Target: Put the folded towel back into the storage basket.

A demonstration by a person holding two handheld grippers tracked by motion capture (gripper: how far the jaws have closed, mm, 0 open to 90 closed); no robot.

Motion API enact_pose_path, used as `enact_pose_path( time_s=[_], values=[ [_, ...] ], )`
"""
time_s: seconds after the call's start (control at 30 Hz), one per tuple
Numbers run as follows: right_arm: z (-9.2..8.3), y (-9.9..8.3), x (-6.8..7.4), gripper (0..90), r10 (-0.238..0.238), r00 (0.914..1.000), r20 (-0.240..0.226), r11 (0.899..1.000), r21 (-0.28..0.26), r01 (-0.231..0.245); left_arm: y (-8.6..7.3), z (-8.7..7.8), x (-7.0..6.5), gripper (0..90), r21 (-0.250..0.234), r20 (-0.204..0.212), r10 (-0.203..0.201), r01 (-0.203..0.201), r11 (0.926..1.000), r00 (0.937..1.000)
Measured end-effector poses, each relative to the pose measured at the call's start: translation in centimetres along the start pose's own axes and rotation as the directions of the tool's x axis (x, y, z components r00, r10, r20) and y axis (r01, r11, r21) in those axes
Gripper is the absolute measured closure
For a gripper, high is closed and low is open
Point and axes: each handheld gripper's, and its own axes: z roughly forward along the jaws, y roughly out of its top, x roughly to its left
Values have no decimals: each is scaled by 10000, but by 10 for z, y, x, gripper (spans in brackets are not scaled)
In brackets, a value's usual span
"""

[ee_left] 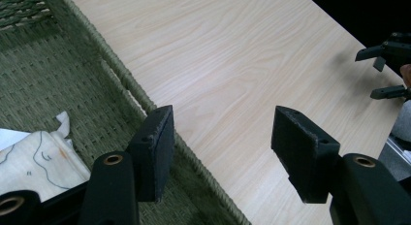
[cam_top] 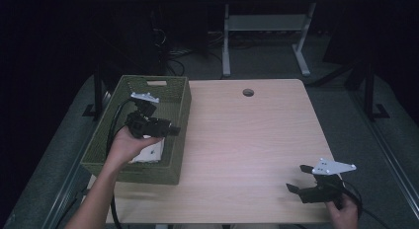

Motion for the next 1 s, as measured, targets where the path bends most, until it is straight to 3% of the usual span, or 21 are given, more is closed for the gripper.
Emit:
enact_pose_path(
  time_s=[0.5,1.0],
  values=[
    [-1,0,-2,138,-1,10000,-64,10000,-38,1,14,18,-27,402,-33,21,467,-467,9989,9989],
    [1,2,-2,138,-90,9999,-72,10000,-15,90,26,60,-56,396,317,393,924,-937,9951,9949]
  ],
)
